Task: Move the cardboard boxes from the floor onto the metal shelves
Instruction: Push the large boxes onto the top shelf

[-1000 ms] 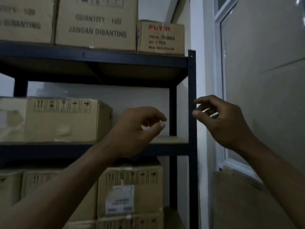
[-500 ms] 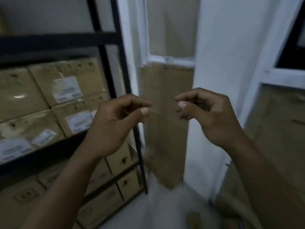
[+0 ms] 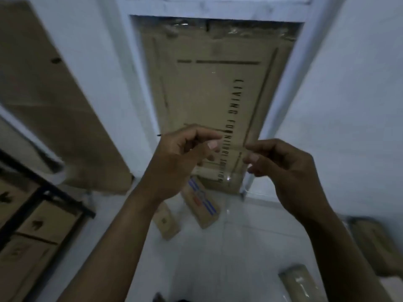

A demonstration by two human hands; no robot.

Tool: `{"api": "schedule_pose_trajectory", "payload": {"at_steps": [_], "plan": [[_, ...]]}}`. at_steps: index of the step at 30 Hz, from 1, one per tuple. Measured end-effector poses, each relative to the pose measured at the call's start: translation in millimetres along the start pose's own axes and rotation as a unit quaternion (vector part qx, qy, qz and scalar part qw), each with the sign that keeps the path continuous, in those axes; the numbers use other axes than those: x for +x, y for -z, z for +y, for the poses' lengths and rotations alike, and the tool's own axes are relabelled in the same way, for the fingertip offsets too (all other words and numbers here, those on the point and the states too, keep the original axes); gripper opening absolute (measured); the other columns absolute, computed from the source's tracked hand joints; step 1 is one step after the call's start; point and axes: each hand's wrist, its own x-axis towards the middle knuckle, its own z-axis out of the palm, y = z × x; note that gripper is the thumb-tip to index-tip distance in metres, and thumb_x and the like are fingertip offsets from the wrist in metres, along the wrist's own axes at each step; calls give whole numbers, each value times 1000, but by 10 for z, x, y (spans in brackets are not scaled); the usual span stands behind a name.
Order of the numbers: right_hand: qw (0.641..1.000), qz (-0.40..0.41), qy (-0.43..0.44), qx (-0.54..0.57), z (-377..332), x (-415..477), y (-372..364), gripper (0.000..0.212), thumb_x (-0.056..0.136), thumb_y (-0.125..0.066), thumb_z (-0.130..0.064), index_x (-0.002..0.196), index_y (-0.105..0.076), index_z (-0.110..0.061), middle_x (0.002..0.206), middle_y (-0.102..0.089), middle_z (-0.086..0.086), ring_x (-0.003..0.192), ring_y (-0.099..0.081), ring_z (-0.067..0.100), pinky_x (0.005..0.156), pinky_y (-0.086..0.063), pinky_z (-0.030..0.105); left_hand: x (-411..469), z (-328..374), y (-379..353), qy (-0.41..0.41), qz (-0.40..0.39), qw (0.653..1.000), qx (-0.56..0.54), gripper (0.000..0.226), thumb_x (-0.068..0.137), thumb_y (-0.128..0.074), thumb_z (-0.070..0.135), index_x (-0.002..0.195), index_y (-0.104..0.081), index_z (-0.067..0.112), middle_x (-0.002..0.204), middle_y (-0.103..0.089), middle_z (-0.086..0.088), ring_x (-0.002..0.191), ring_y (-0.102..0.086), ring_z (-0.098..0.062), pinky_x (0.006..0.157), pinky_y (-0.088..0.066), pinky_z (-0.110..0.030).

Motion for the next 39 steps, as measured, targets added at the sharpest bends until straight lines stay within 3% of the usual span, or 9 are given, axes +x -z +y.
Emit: {"api": "schedule_pose_trajectory", "payload": {"at_steps": [3, 9, 13, 17, 22, 26, 29, 32, 39], "plan": [[998, 31, -41, -29, 300, -225, 636, 25, 76, -69, -48, 98, -74, -36, 89, -76, -3, 80, -73, 22, 74, -60, 44, 106, -165, -713, 42, -46, 998, -2, 18, 85, -66, 23, 101, -73, 20, 91, -74, -10, 80, -69, -30, 67, -52, -32], [991, 22, -114, -67, 965, -297, 1129, 17, 89, -73, -22, 105, -72, -25, 88, -74, -2, 81, -71, 22, 79, -59, 51, 171, -711, -1285, 133, -45, 990, -6, 14, 87, -69, 20, 96, -74, 30, 92, -75, -3, 85, -69, -34, 69, -53, -33], [980, -32, -179, -86, 1412, -24, 1040, 17, 90, -72, -25, 107, -71, -28, 91, -73, -6, 82, -70, 17, 79, -60, 45, 143, -1324, -1207, 229, 0, 973, -5, 26, 94, -65, 10, 92, -75, 34, 89, -75, -3, 81, -68, -20, 66, -52, -28], [967, -88, -211, -111, 1853, 424, 808, 22, 91, -72, -25, 113, -69, -23, 93, -72, -8, 81, -68, 16, 76, -59, 39, 207, -1948, -1064, 310, 59, 949, -4, 17, 93, -66, 11, 94, -73, 26, 111, -71, -14, 98, -64, -23, 70, -47, -22], [944, -157, -239, -163, 2489, 1089, 468, 29, 92, -71, -32, 119, -67, -24, 102, -71, -7, 85, -67, 9, 75, -56, 30, 506, -2714, -878, 379, 121, 917, -9, 11, 93, -66, 5, 99, -71, 12, 108, -68, -8, 95, -61, -15, 66, -45, -10], [927, -207, -247, -192, 3278, 1482, 120, 28, 89, -74, -35, 115, -63, -31, 104, -68, -12, 86, -63, -9, 69, -47, 6, 624, -3587, -753, 432, 167, 886, -23, 15, 90, -62, -9, 99, -67, 2, 97, -64, -10, 87, -59, -18, 73, -48, -13], [901, -258, -285, -203, 3951, 1590, -114, 41, 88, -76, -34, 125, -61, -26, 114, -64, -10, 89, -64, -3, 68, -47, 7, 610, -4263, -705, 500, 209, 840, 18, 16, 89, -70, 3, 105, -68, 2, 103, -60, -10, 96, -55, -19, 82, -42, -25], [878, -305, -295, -220, 4684, 1682, -366, 51, 88, -74, -41, 134, -57, -27, 123, -60, -12, 101, -64, 8, 78, -52, 23, 534, -4945, -663, 546, 238, 802, 48, 24, 87, -75, 18, 109, -67, 14, 107, -60, -4, 99, -54, -15, 77, -38, -20], [829, -396, -314, -241, 6574, 1771, -1044, 55, 92, -65, -50, 141, -50, -32, 139, -58, -7, 111, -61, 10, 83, -50, 26, 363, -6758, -737, 579, 236, 768, 137, 46, 85, -77, 36, 127, -62, 27, 131, -53, -5, 88, -52, 3, 59, -43, -2]]}}
